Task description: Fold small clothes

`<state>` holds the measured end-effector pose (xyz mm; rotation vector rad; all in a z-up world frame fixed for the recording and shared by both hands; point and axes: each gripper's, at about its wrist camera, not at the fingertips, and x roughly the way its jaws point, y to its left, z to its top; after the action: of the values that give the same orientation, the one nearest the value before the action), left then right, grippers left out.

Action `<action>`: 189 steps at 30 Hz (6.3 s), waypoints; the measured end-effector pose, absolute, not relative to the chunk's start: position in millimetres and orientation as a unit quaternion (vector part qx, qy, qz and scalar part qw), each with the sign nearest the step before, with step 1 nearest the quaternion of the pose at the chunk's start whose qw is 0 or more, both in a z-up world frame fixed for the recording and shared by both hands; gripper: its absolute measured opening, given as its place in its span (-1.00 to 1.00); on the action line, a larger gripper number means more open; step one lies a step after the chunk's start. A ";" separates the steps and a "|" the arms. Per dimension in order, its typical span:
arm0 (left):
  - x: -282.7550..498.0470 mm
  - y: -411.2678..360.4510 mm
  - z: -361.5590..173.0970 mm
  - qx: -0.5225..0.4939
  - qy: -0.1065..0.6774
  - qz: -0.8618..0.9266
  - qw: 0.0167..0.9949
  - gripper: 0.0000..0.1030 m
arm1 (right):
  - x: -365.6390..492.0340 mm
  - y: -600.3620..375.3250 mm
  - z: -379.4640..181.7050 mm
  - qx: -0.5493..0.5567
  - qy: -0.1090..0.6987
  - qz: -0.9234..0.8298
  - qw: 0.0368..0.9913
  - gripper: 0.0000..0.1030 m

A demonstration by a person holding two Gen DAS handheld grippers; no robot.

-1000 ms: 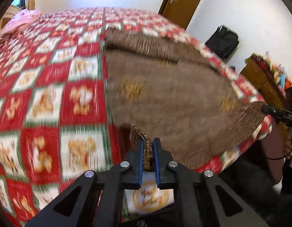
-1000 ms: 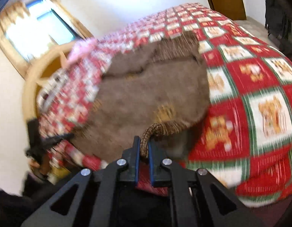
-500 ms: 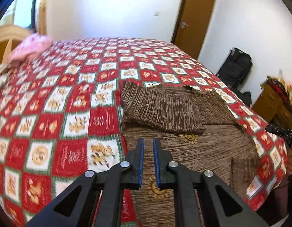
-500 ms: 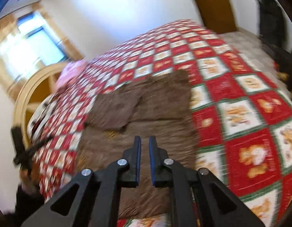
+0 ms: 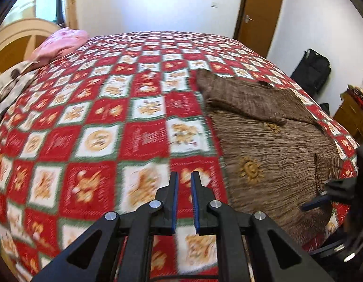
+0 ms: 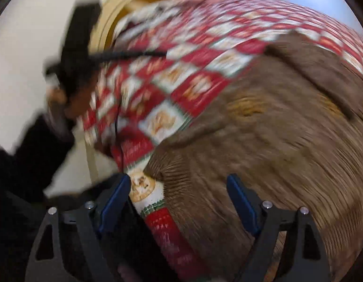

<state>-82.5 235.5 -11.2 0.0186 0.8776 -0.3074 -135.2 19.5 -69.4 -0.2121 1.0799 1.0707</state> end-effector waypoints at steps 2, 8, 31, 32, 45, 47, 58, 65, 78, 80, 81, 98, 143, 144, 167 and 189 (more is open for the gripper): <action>-86.7 240.0 -8.3 0.025 0.425 -0.145 0.893 -0.79 | -139.2 39.6 -85.6 -0.146 0.493 0.494 0.701 0.57; -80.2 237.4 -6.2 0.053 0.401 -0.147 0.903 -0.45 | -114.0 52.8 -113.1 -0.142 0.548 0.491 0.662 -0.82; -79.0 176.7 -32.6 0.196 0.402 -0.276 0.851 -0.04 | -83.4 9.6 -96.9 -0.169 0.504 0.476 0.701 0.04; -80.7 184.8 -31.9 0.188 0.406 -0.269 0.853 -0.04 | -86.8 13.0 -104.8 -0.193 0.503 0.474 0.696 0.04; -81.0 200.9 -19.5 0.167 0.393 -0.257 0.867 -0.04 | -89.8 49.2 -113.8 -0.191 0.502 0.496 0.682 -0.88; -80.7 195.3 -19.6 0.170 0.390 -0.272 0.863 -0.04 | -67.4 29.9 -104.4 -0.119 0.512 0.488 0.697 -0.88; -73.4 134.1 -33.6 0.214 0.381 -0.369 0.820 -0.04 | -2.6 -41.9 -103.1 0.155 0.550 0.390 0.722 -0.11; -43.5 104.9 -58.9 0.135 0.433 -0.389 0.802 -0.04 | -31.9 -79.5 -52.6 0.141 0.476 0.365 0.787 0.22; -45.7 94.1 -84.4 0.099 0.462 -0.378 0.796 -0.04 | -61.0 -138.5 -29.8 0.107 0.432 0.273 0.853 0.22; -40.4 96.9 -83.5 0.083 0.472 -0.378 0.792 -0.04 | -65.1 -155.6 -22.9 0.110 0.424 0.252 0.863 0.22; -38.5 97.1 -83.1 0.075 0.477 -0.375 0.791 -0.04 | -67.0 -164.7 -20.1 0.111 0.421 0.241 0.867 0.22; -37.5 83.5 -82.0 0.097 0.482 -0.381 0.783 0.07 | -55.7 -145.9 -89.6 -0.157 0.510 0.227 0.815 0.17; 133.4 71.1 18.5 -0.031 0.356 -0.192 0.914 -0.73 | 95.6 -235.6 36.1 -0.006 0.318 0.060 0.946 -0.76; 143.2 67.8 14.7 -0.033 0.359 -0.187 0.914 -0.73 | 102.4 -236.3 33.6 -0.003 0.318 0.059 0.946 -0.76; 216.4 44.8 -59.1 -0.024 0.433 -0.103 0.895 -0.47 | 164.9 -293.6 -46.9 0.106 0.360 -0.031 0.926 0.30; 76.0 75.7 -77.6 0.022 0.479 -0.066 0.875 -0.45 | 54.9 -233.7 -82.2 0.043 0.459 0.012 0.887 -0.37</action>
<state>76.0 75.7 -77.6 0.0454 1.0004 -0.1371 54.9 -233.7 -82.2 0.0900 0.9551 0.0256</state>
